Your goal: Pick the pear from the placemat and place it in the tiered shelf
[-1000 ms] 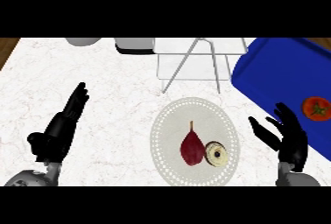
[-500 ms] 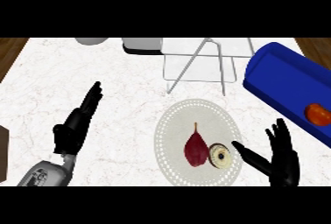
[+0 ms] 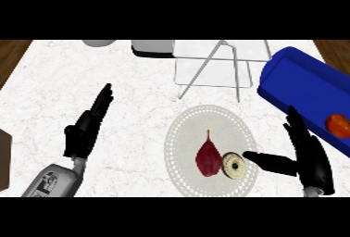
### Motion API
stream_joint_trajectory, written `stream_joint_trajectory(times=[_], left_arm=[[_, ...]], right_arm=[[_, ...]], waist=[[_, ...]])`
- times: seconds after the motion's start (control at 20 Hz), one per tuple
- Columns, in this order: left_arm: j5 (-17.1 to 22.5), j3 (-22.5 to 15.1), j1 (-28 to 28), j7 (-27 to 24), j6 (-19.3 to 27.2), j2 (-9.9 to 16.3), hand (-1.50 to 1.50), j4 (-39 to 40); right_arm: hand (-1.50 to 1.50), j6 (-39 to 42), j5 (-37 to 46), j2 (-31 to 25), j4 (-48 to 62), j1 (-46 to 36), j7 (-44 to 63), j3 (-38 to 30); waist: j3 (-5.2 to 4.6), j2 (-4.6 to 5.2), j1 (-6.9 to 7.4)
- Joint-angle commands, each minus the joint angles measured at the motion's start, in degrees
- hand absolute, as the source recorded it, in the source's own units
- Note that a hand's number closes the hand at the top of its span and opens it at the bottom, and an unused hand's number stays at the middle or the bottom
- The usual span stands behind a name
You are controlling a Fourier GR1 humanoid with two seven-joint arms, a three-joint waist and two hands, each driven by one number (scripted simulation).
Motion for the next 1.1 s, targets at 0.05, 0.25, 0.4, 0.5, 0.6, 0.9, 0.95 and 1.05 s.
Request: stream_joint_trajectory(times=[0.05,0.25,0.4,0.5,0.6,0.9,0.95,1.05], left_arm=[[-1.44,-0.13,-0.02,-0.17,0.94,-1.02,0.00,0.35],[-0.06,1.33,-2.69,0.33,-1.40,-0.66,0.00,2.21],[-2.37,-0.13,0.97,0.19,0.28,-1.54,0.00,-0.30],[-2.21,1.12,-1.40,2.96,-0.68,-1.85,0.00,-1.30],[-3.46,1.10,1.12,-1.48,-0.66,-3.28,0.00,1.47],[-3.01,4.05,1.15,-1.05,-3.52,-2.83,0.00,1.77],[-5.25,2.65,-0.74,1.84,-1.13,-3.96,0.00,0.25],[-4.79,3.26,-0.62,0.96,-3.12,-4.00,0.00,1.12]], right_arm=[[-1.50,8.06,2.87,-7.59,-5.82,-4.74,17.13,5.34],[-1.50,16.12,3.68,-12.25,-8.97,-11.82,30.98,9.04],[-1.50,17.76,5.63,-9.78,-7.78,-17.63,38.78,10.79],[-1.50,19.46,4.88,-8.48,-8.49,-18.99,42.38,9.30],[-1.50,20.90,5.41,-8.04,-11.96,-18.59,45.13,10.44],[-1.50,19.15,13.12,-0.60,-12.70,-23.07,52.40,13.01],[-1.50,19.57,13.88,-0.22,-13.79,-23.83,54.10,13.30],[-1.50,19.58,15.75,1.46,-8.33,-22.34,49.06,14.08]], waist=[[-0.02,-0.04,0.52],[-0.12,0.00,0.45],[0.06,-0.01,0.93],[0.12,0.00,0.44],[0.11,-0.01,0.26],[0.09,-0.02,0.37],[0.10,-0.08,0.26],[0.12,0.05,0.33]])
